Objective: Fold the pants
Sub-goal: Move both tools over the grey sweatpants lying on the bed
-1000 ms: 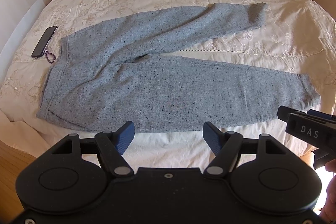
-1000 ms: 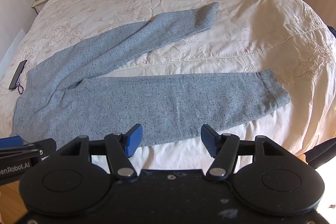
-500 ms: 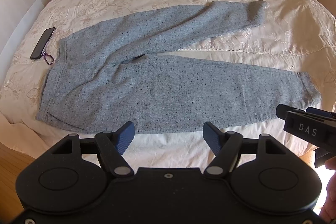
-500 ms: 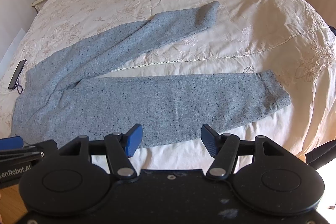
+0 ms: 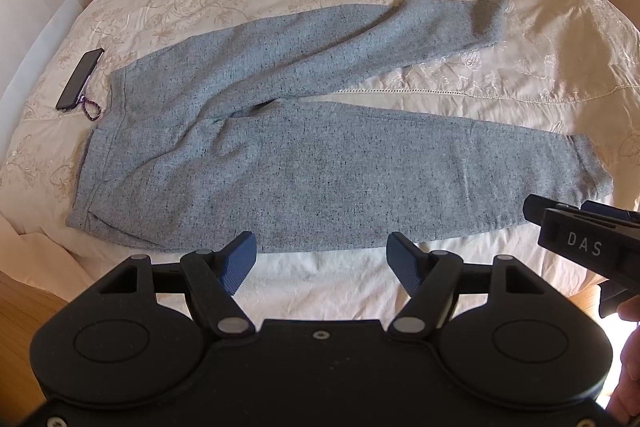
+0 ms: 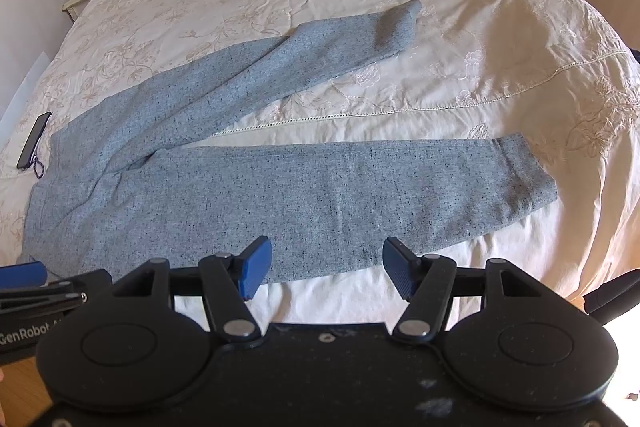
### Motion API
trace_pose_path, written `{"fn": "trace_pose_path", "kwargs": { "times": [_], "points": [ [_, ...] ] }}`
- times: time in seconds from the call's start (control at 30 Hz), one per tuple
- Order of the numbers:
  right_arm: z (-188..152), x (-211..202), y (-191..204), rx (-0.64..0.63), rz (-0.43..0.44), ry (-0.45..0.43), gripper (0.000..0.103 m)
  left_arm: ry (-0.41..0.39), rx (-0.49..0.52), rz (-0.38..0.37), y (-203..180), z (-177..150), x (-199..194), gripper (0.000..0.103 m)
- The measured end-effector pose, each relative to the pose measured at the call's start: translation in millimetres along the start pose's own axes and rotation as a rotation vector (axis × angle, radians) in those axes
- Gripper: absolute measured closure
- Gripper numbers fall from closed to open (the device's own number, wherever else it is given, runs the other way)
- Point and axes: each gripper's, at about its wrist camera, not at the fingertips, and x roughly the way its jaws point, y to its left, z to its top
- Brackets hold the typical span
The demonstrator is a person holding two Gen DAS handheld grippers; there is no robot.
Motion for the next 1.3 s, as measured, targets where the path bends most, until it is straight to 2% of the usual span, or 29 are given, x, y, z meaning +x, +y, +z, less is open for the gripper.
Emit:
{"fn": "trace_pose_path", "kwargs": {
  "times": [0.4, 0.57, 0.73, 0.8, 0.93, 1.07, 1.3],
  "points": [
    [-2, 3, 0, -0.005, -0.007, 0.004, 0.038, -0.011, 0.013, 0.027, -1, -1, -3, 0.029],
    [-4, 3, 3, -0.025, -0.011, -0.009, 0.038, -0.034, -0.007, 0.072, 2, -3, -7, 0.029],
    [-8, 1, 5, -0.016, -0.046, -0.045, 0.038, 0.011, -0.011, 0.06, 2, -2, 0, 0.029],
    [-8, 3, 4, 0.012, -0.068, -0.028, 0.038, 0.036, -0.011, 0.056, 3, -1, 5, 0.029],
    [-6, 16, -2, 0.065, -0.048, 0.011, 0.038, 0.095, -0.001, 0.058, 5, 4, 19, 0.029],
    [2, 38, -3, 0.071, -0.037, 0.096, 0.038, 0.158, 0.018, 0.061, 5, 13, 37, 0.029],
    [30, 75, -5, 0.047, -0.074, 0.196, 0.038, 0.219, 0.04, 0.054, 5, 53, 69, 0.032]
  ]
}}
